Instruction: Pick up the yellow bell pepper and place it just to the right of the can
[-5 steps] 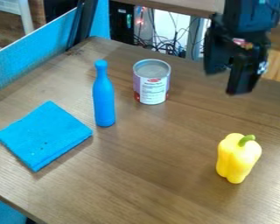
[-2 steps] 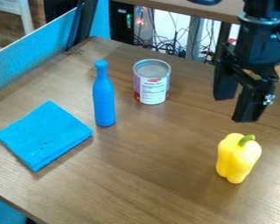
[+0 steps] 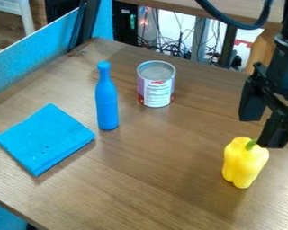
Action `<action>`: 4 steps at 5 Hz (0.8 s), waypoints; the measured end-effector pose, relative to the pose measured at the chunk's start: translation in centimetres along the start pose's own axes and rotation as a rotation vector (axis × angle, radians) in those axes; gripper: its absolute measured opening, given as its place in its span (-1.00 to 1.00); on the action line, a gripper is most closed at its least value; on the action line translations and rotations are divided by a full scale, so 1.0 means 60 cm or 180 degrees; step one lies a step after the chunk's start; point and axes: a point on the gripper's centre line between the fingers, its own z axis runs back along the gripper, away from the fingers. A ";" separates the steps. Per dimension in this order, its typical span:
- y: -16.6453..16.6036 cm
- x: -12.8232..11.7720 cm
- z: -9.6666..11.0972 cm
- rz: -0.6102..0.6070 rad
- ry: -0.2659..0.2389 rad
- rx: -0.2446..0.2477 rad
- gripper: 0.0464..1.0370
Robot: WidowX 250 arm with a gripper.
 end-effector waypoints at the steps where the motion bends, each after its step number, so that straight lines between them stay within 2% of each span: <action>1: 0.001 -0.001 -0.012 -0.0021 0.0088 -0.0006 0.93; 2: -0.002 -0.002 -0.017 -0.0064 0.0168 0.0034 0.93; 3: -0.004 0.001 -0.024 -0.0076 0.0166 0.0053 0.93; 4: -0.006 -0.003 -0.037 -0.0088 0.0202 0.0038 0.82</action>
